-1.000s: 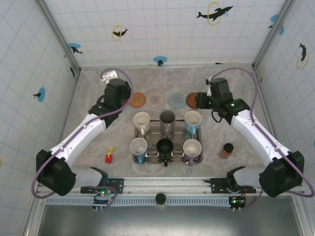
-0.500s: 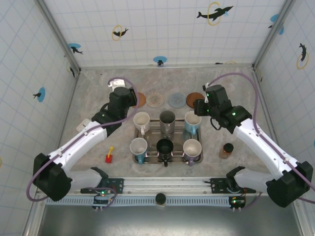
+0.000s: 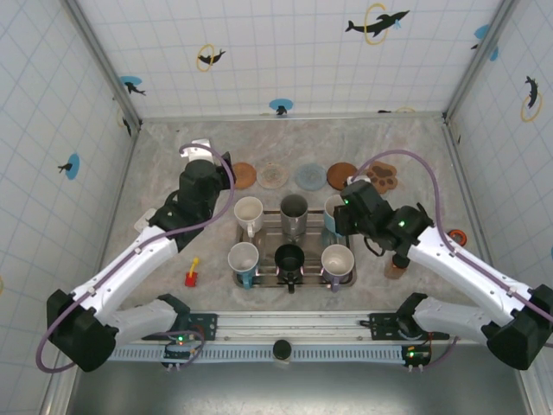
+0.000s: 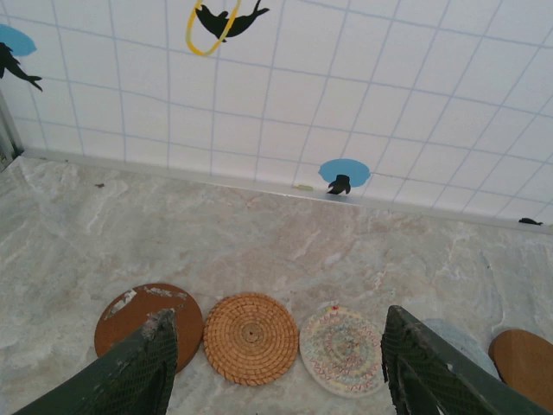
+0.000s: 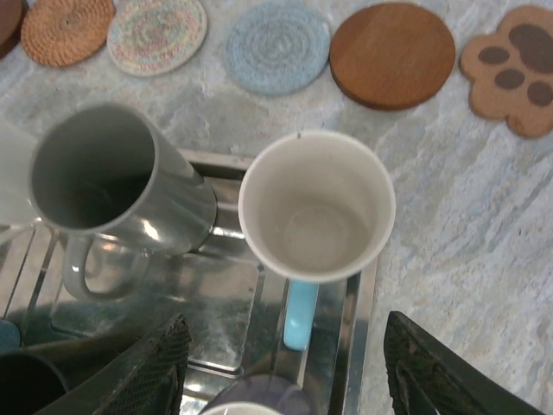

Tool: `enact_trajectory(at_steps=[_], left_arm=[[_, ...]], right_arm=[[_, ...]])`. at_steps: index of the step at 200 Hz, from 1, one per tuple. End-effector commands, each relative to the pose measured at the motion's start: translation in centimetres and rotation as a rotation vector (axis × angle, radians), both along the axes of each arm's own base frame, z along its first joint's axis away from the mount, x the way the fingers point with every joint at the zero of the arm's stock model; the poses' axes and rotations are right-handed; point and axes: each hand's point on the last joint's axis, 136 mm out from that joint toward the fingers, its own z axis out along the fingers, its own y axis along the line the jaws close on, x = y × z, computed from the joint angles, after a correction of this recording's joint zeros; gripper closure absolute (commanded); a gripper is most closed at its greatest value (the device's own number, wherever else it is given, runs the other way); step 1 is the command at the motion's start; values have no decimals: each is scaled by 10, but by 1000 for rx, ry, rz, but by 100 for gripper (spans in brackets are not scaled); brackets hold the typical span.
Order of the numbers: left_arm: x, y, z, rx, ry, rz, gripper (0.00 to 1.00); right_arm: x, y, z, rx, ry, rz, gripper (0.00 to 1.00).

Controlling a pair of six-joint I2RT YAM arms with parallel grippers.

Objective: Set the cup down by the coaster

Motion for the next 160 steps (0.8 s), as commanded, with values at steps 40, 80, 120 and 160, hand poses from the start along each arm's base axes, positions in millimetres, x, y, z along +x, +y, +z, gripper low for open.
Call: enact_trajectory(at_steps=[40, 80, 120, 160], left_arm=[[-7, -1, 7, 18, -32, -28, 37], [-7, -2, 5, 30, -30, -36, 37], [-7, -2, 8, 38, -37, -38, 37], [-7, -2, 6, 48, -37, -45, 36]], right_arm=[[-17, -1, -32, 42, 56, -53, 36], [-12, 3, -45, 1, 83, -50, 34], [-6, 9, -62, -19, 129, -40, 34], [4, 9, -77, -23, 159, -52, 37]])
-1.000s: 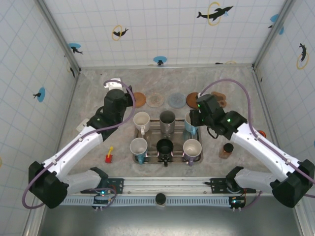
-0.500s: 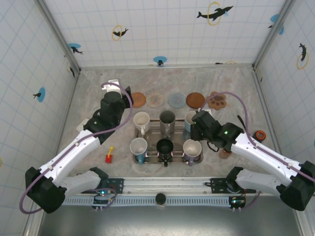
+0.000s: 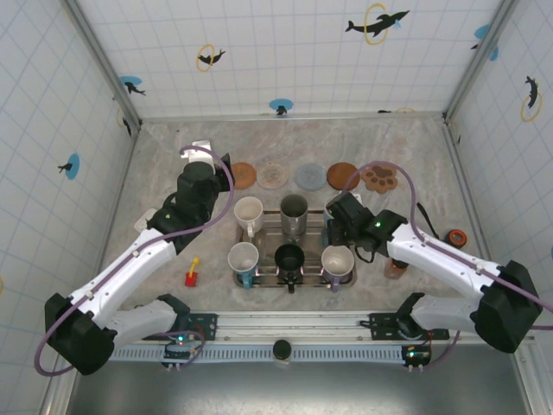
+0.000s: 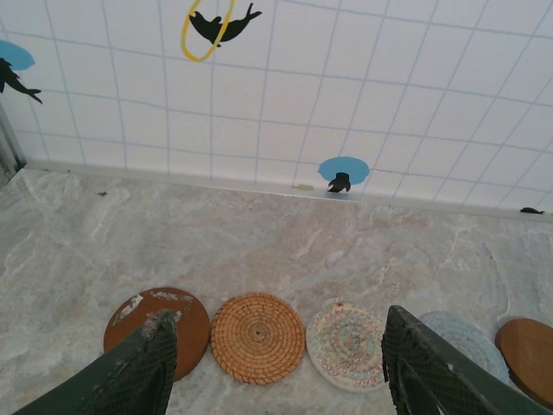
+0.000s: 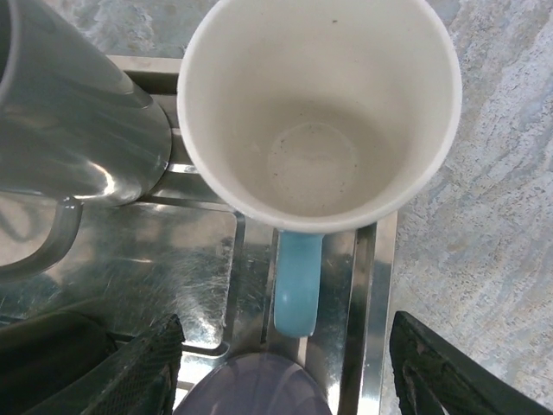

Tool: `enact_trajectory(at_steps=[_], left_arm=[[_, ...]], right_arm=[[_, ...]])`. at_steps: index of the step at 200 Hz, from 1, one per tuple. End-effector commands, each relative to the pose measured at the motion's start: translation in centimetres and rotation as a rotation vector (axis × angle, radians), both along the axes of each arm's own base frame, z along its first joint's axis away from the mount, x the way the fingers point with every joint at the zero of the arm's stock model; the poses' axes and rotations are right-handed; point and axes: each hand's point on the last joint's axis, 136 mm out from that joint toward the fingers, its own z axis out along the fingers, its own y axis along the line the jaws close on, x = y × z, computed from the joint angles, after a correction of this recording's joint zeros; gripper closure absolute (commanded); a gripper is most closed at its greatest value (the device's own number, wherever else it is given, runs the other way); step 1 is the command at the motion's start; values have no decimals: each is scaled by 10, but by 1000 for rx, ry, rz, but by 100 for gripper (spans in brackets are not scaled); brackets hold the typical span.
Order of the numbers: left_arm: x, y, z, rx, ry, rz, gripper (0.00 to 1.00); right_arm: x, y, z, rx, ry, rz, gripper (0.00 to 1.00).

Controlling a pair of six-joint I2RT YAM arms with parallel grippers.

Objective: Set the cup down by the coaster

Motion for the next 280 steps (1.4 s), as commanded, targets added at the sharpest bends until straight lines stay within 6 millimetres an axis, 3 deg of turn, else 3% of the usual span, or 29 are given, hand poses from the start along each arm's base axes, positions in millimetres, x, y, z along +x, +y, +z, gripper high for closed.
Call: enact_trajectory(at_steps=[1, 107, 215, 280], left_arm=[[-3, -3, 6, 11, -29, -23, 36], [5, -9, -5, 47, 7, -32, 36], [9, -11, -10, 66, 23, -31, 36], [9, -11, -10, 68, 25, -30, 36]], right_arm=[[9, 4, -6, 25, 0, -2, 37], [19, 2, -36, -28, 73, 2, 49], [29, 0, -41, -52, 74, -4, 63], [30, 1, -41, -52, 72, -1, 80]])
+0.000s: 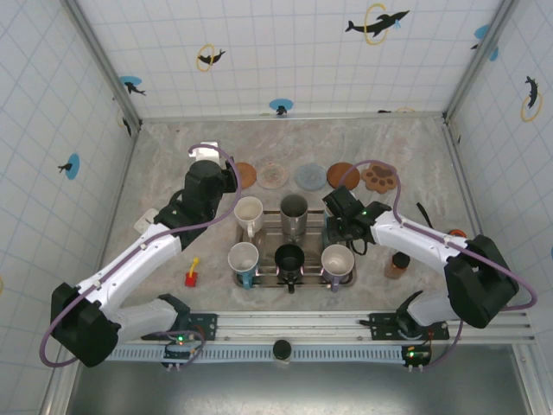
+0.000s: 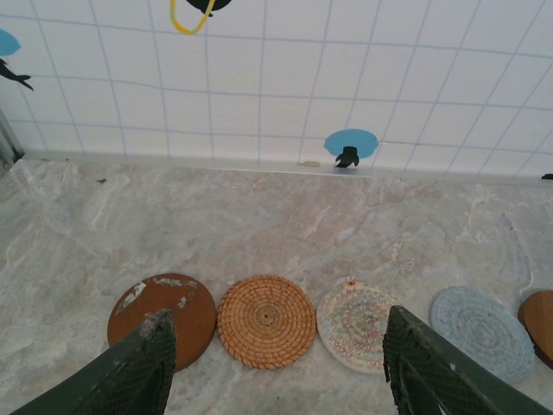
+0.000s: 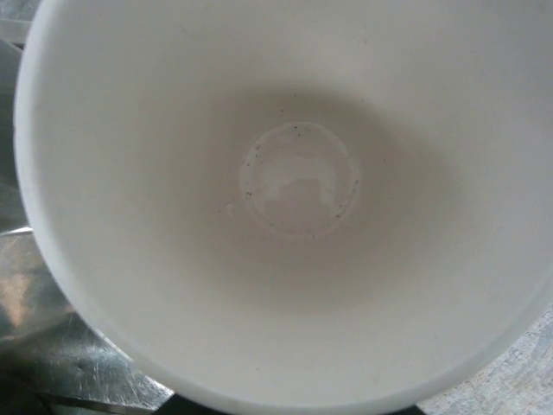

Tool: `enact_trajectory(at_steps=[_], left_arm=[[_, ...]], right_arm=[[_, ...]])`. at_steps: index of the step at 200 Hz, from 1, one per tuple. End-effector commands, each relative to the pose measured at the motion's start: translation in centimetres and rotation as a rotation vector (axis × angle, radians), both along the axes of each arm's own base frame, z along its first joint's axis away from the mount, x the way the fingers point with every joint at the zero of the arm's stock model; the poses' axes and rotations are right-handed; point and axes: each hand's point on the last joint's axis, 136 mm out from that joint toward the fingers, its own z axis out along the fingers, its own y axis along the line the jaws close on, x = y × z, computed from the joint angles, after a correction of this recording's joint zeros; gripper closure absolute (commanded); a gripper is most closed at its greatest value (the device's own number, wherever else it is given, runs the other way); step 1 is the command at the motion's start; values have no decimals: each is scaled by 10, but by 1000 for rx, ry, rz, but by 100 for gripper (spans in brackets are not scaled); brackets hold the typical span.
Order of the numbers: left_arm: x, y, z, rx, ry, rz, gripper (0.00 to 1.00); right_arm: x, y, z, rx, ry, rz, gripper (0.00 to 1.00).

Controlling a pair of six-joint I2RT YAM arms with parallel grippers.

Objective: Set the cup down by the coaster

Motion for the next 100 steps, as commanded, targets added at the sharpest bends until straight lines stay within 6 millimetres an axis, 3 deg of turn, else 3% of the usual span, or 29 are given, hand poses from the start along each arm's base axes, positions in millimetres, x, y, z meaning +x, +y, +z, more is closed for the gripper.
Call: enact_trajectory(at_steps=[1, 36, 100], left_arm=[[1, -4, 11, 9, -22, -15, 36], [1, -4, 10, 12, -19, -14, 36], [-1, -2, 11, 13, -22, -9, 36]], right_arm=[[8, 1, 4, 1, -21, -10, 81], [9, -3, 8, -26, -32, -16, 100], [12, -3, 33, -80, -106, -3, 100]])
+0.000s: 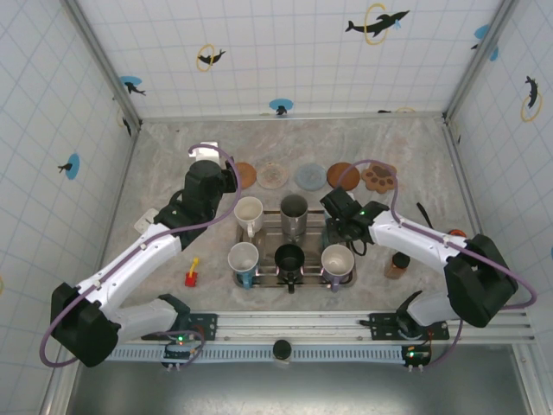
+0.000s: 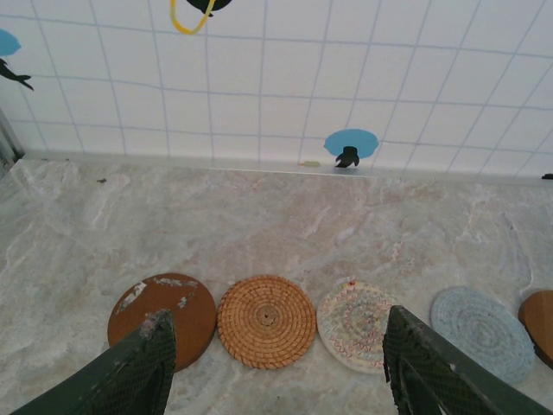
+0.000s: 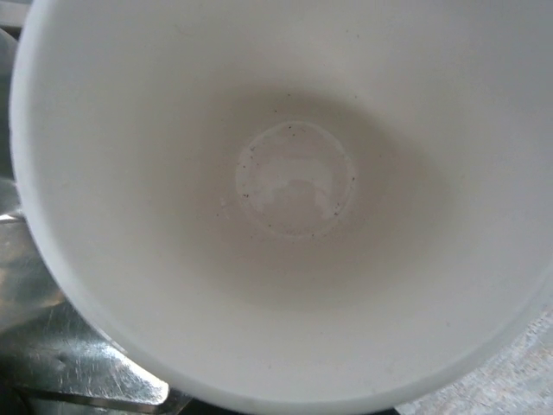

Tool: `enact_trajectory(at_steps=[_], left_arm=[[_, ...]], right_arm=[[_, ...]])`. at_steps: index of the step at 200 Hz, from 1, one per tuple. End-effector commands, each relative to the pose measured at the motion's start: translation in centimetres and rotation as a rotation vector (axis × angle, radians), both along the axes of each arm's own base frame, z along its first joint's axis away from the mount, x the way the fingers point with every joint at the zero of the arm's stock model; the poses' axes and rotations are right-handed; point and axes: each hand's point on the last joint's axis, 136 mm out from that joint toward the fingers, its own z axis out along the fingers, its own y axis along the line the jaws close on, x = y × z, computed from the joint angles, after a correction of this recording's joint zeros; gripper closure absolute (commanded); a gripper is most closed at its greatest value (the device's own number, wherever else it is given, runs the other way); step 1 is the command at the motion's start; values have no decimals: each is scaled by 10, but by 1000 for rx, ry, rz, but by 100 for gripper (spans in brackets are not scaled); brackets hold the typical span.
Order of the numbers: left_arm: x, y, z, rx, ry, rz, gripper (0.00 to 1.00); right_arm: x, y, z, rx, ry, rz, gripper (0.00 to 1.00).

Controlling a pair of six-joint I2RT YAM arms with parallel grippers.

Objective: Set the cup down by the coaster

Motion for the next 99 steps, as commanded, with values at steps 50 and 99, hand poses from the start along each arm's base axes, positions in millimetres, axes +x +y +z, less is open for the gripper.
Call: enact_trajectory(at_steps=[50, 99], left_arm=[[-2, -1, 12, 13, -26, -5, 36], [-3, 2, 12, 17, -25, 3, 36]], right_arm=[[18, 2, 47, 20, -143, -22, 100], [24, 8, 65, 96, -176, -19, 100]])
